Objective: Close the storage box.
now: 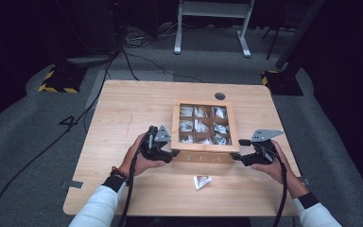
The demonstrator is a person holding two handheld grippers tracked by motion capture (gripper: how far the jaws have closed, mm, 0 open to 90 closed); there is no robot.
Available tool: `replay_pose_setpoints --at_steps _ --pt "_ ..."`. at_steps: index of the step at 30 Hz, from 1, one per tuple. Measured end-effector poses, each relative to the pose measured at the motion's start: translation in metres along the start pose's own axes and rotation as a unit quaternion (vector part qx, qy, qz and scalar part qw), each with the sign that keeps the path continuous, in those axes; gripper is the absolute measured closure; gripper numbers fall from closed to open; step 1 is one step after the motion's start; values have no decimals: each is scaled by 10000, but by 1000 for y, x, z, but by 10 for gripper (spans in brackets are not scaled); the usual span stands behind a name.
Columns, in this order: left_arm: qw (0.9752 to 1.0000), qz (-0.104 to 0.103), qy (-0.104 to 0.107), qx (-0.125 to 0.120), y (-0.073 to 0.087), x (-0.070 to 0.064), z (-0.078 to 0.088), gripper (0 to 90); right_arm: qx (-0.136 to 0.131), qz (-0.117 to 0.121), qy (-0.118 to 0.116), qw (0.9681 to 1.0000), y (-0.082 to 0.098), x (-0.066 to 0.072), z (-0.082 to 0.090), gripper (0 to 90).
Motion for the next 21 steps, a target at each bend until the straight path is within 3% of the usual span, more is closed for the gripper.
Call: replay_pose_setpoints --at_steps 8,11,16,21 --pt "9996 -14 -9 -264 -4 -1 11 337 -204 55 -24 9998 -3 2 10 355" --pt "9996 -70 -8 -290 -7 -2 13 363 -279 81 -44 9996 -6 3 11 410" --pt "9997 -149 -37 -192 -8 -4 7 384 -228 121 -7 9997 -7 4 10 409" --pt "9998 -85 -7 -189 -8 -3 6 370 -200 152 25 9997 -7 5 10 416"
Point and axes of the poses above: each handheld gripper's, and its own axes: z roughly backward along the jaws, y roughly out of its underside, x roughly to its left, the point moved 5 cm from there along -z, roughly forward along the jaws, and after that the axes turned 1 degree about -z, right-handed, at the moved point
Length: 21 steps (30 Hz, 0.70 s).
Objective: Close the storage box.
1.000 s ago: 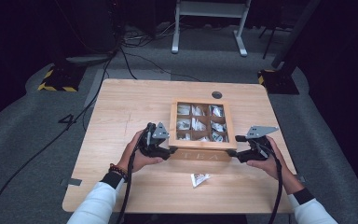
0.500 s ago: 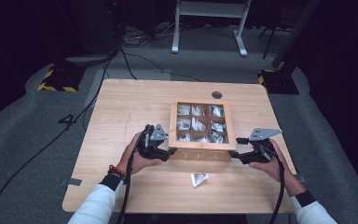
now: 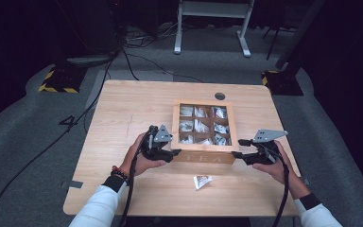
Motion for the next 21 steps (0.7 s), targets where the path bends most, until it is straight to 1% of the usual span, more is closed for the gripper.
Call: replay_pose_setpoints --at_steps 1,2,3,4,5,7,9,10,11,12,13,14,16,17,20,21 --pt "10000 -9 -9 16 0 0 1 385 19 22 0 10000 0 0 1 428" --pt "10000 -9 -9 16 0 0 1 381 19 22 0 10000 0 0 1 428" --pt "10000 -7 -82 37 0 1 4 363 10 26 -1 10000 -1 0 2 406" --pt "10000 -7 -82 37 0 1 4 346 10 26 -1 10000 -1 0 2 406" --pt "9999 -6 -114 48 1 2 8 328 -10 44 2 10000 -3 0 5 378" --pt "9999 -2 -142 33 1 3 10 301 -25 59 4 10000 -4 0 7 375" --pt "9999 43 -158 55 1 5 16 296 -29 105 73 9999 -6 0 11 362" --pt "9998 87 -200 33 1 7 21 258 -24 153 130 9998 -7 -1 15 352" --pt "9998 87 -200 33 1 7 21 251 -24 153 130 9998 -7 -1 15 352" --pt "9997 98 -223 7 1 7 25 249 -7 207 195 9996 -8 -1 19 344" --pt "9995 95 -296 5 2 8 28 249 -7 207 195 9996 -8 -1 19 344" --pt "9991 55 -414 86 3 9 33 230 14 248 249 9994 -7 -1 22 333" --pt "9990 27 -426 108 4 9 36 214 14 270 270 9993 -7 -2 23 330" --pt "9988 5 -475 99 5 9 39 214 10 276 283 9992 -7 -2 25 329" --pt "9985 -32 -528 116 8 10 44 211 53 341 461 9983 -7 -3 30 311" --pt "9982 -60 -581 145 11 10 46 210 54 363 508 9980 -7 -4 31 304"
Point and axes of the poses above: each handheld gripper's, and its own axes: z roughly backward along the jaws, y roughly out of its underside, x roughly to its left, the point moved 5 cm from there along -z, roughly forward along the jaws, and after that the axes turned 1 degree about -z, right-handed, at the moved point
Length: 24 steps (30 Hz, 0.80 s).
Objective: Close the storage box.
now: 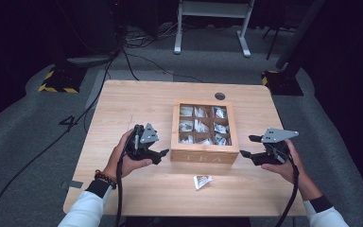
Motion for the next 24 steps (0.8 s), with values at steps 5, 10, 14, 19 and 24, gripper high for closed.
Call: replay_pose_setpoints --at_steps 5,10,14,19,24 --pt "9998 -50 -144 121 11 0 3 209 55 58 219 9997 2 -1 4 274" --pt "9992 -89 -305 225 22 0 7 202 206 221 341 9990 8 1 5 257" --pt "9988 -114 -399 275 29 0 10 203 234 203 359 9989 12 2 6 250" --pt "9979 -160 -468 417 42 -2 13 203 229 121 387 9989 20 0 8 249" --pt "9977 -68 -490 462 51 -2 14 205 256 10 429 9988 31 -4 9 249"
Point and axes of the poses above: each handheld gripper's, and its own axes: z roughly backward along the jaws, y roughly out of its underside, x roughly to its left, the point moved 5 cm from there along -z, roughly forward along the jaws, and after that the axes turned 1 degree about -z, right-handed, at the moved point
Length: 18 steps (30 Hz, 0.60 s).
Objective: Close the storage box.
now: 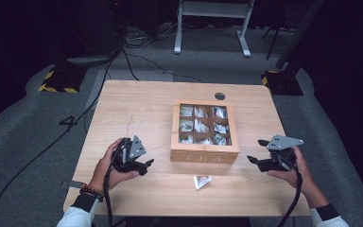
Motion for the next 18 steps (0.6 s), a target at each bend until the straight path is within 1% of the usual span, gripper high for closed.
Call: replay_pose_setpoints --at_steps 2,4,5,9,13,14,17,18 --pt "10000 29 -60 60 7 0 -1 205 35 -12 14 10000 5 -1 0 250" --pt "9999 20 -74 90 9 0 -1 205 44 -37 19 10000 8 -1 0 250" --pt "9998 28 -125 134 13 0 0 205 36 -147 20 9999 12 -2 1 251" --pt "9998 72 -161 124 19 0 2 204 29 -171 6 9998 19 -1 2 252" --pt "9996 122 -168 190 26 -1 3 201 54 -288 8 9996 28 -1 4 252" --pt "9996 122 -171 189 28 -1 4 201 63 -300 27 9995 32 -1 5 251" --pt "9996 175 -141 191 34 -2 3 201 85 -314 42 9995 37 -1 5 251" --pt "9995 188 -154 218 36 -2 3 200 118 -376 44 9992 43 -2 5 251"
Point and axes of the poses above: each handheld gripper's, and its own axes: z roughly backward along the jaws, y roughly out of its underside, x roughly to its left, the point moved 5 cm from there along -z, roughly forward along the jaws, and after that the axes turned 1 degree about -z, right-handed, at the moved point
